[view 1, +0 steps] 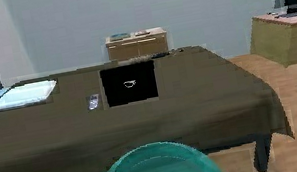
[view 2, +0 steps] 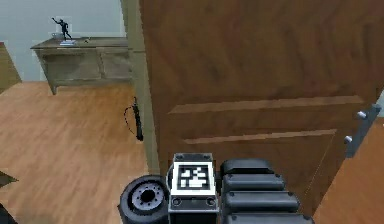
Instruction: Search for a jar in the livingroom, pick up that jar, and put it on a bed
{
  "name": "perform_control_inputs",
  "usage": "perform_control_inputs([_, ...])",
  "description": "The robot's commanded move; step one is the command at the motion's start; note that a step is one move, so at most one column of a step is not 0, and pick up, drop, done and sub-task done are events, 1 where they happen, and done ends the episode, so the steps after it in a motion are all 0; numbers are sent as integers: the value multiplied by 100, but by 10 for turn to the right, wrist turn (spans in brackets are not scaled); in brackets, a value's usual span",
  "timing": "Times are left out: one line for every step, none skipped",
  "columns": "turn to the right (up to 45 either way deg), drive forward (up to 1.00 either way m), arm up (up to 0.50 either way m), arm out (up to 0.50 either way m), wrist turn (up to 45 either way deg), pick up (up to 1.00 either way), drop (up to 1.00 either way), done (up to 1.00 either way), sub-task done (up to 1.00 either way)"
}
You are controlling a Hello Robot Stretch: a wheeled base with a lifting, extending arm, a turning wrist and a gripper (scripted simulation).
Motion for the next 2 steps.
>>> perform_control_inputs([180, 0, 0, 0, 0, 0, 0, 0, 0])
perform_control_inputs([0, 35, 0, 0, 0, 0, 0, 0, 0])
